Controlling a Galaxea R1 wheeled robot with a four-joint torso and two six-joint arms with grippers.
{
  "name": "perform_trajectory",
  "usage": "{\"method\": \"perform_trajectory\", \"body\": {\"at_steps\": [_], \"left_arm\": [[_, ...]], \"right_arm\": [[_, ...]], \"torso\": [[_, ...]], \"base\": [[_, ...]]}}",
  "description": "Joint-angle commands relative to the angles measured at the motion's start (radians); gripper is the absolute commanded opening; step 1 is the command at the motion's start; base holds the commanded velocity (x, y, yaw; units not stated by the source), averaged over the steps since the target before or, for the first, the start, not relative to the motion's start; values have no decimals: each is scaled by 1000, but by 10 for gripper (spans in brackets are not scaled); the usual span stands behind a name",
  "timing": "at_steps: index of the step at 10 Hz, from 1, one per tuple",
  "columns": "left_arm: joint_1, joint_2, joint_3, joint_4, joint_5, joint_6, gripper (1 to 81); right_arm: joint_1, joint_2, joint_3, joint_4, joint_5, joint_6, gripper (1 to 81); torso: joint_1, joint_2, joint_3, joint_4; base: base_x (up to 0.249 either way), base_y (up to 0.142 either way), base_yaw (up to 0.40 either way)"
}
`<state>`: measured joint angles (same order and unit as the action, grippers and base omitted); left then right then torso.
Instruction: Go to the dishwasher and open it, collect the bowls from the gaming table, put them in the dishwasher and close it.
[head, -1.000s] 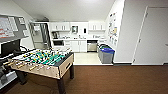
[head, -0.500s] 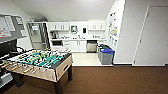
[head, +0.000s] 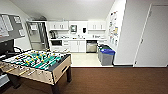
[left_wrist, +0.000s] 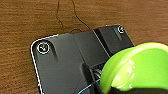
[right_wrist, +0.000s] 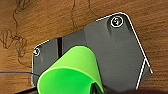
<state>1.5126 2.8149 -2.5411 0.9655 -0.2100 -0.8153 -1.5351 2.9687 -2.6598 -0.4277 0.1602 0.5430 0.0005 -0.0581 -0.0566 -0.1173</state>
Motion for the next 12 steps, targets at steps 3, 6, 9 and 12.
{"method": "perform_trajectory", "body": {"at_steps": [3,6,9,12], "left_arm": [[-45,-20,1,12,23,1,10],[-45,-15,1,12,26,1,10],[-45,-15,1,12,26,1,10],[-45,-12,1,12,26,1,10]], "right_arm": [[54,0,3,-8,-36,-3,10],[51,-1,3,-8,-36,-3,10],[52,-1,3,-8,-36,-2,10],[51,-1,3,-6,-34,-1,10]], "torso": [[0,0,0,0],[0,0,0,0],[0,0,0,0],[0,0,0,0]], "base": [[138,0,0],[138,0,0],[139,0,0],[156,0,0]]}}
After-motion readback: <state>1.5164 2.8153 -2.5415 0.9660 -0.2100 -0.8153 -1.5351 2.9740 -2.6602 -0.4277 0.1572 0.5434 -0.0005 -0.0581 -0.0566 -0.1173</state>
